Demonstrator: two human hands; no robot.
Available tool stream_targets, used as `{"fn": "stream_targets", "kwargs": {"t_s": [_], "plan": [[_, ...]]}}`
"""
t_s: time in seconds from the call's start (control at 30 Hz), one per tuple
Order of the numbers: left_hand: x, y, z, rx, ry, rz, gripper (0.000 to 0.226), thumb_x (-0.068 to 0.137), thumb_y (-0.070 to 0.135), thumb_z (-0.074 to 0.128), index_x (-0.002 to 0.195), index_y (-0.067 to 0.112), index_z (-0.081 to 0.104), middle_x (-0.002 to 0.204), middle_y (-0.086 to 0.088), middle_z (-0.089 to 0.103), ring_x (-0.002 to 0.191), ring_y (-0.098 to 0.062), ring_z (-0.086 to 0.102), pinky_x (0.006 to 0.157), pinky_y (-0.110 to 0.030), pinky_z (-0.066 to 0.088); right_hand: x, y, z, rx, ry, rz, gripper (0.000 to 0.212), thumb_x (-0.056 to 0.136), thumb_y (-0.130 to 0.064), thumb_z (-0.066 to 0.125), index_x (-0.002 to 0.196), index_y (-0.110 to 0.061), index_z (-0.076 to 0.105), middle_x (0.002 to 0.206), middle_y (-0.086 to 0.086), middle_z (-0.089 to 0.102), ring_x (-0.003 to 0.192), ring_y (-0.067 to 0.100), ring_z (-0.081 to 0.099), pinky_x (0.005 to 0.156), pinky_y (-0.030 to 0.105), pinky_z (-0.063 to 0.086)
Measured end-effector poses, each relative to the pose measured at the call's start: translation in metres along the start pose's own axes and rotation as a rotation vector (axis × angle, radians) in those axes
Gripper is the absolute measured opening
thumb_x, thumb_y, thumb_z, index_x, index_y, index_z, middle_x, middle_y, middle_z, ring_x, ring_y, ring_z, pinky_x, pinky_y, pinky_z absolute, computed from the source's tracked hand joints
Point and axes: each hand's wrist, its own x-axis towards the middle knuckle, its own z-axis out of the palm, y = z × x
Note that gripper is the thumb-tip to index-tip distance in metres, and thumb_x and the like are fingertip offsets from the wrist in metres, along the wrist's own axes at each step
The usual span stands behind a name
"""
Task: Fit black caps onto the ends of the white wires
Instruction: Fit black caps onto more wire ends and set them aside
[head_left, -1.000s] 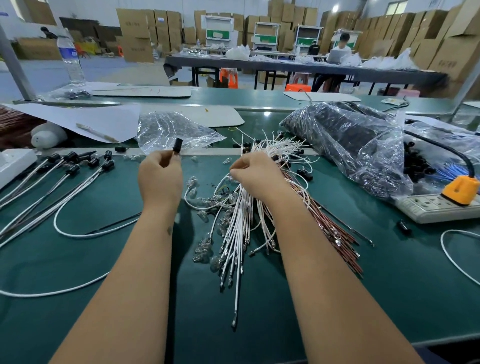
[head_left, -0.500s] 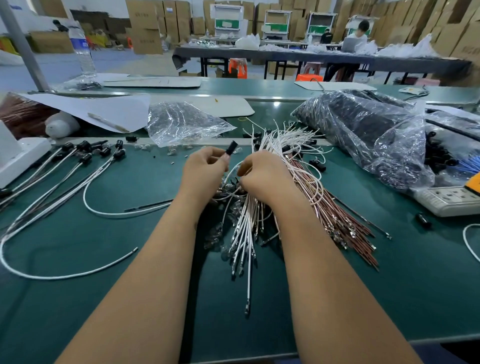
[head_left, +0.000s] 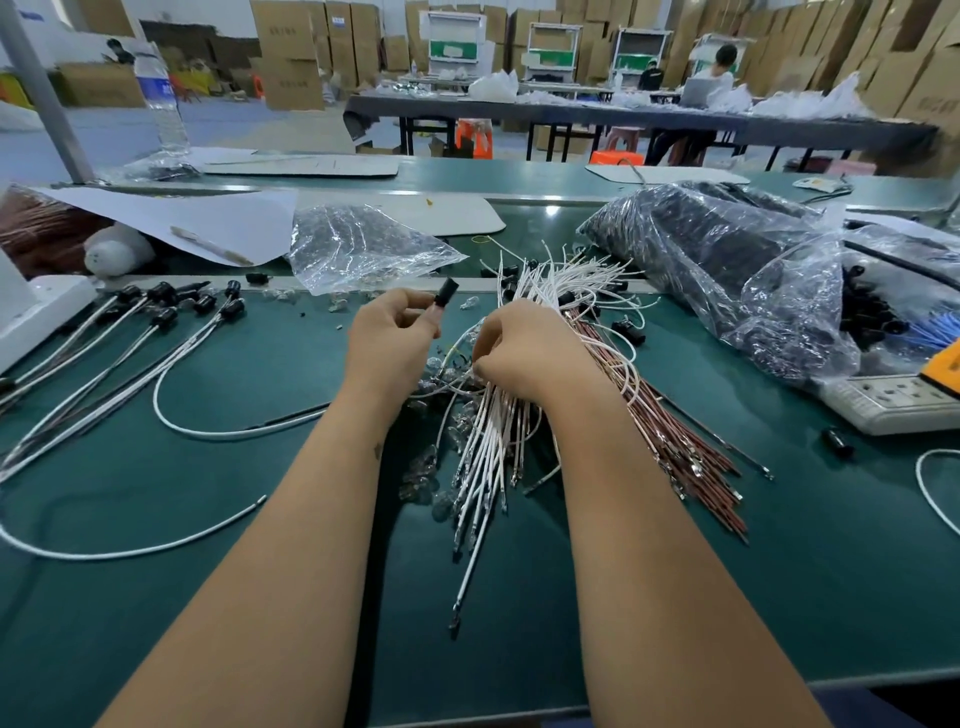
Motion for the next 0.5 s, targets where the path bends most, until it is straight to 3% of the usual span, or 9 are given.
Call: {"fn": "stream_targets", "kwargs": {"t_s": [0.27, 0.4, 0.5], "plan": [[-0.0005, -0.0003, 0.0017, 0.027, -0.06, -0.041, 0.006, 0.093, 0.015, 0.06, 0.091, 0.017, 0.065, 0.068, 0.002, 0.061, 0.053, -0.008, 0.043, 0.049, -0.018, 0.037, -0.0006, -0.0005, 0.0006, 0.101, -0.146, -0.065, 0.018, 0.086, -0.015, 0.064, 0.097, -0.022, 0.077, 0.093, 0.002, 0.073, 0.087, 0.018, 0.065, 0.082, 0.031, 0.054], [-0.0006, -0.0001, 0.0019, 0.059, -0.072, -0.039, 0.008, 0.093, 0.013, 0.059, 0.095, 0.014, 0.067, 0.07, 0.002, 0.062, 0.057, -0.006, 0.047, 0.055, -0.016, 0.04, 0.0, -0.0001, -0.0004, 0.127, -0.2, -0.077, 0.018, 0.086, -0.014, 0.068, 0.1, -0.022, 0.076, 0.089, -0.003, 0.069, 0.084, 0.012, 0.062, 0.067, 0.017, 0.044], [-0.0017, 0.0014, 0.0017, 0.057, -0.069, -0.038, 0.008, 0.093, 0.012, 0.059, 0.095, 0.012, 0.067, 0.07, 0.0, 0.062, 0.057, -0.007, 0.046, 0.052, -0.014, 0.039, 0.0022, 0.0012, 0.0022, 0.116, -0.202, -0.078, 0.018, 0.086, -0.012, 0.067, 0.101, -0.019, 0.075, 0.091, 0.0, 0.068, 0.086, 0.015, 0.062, 0.073, 0.022, 0.044]]}}
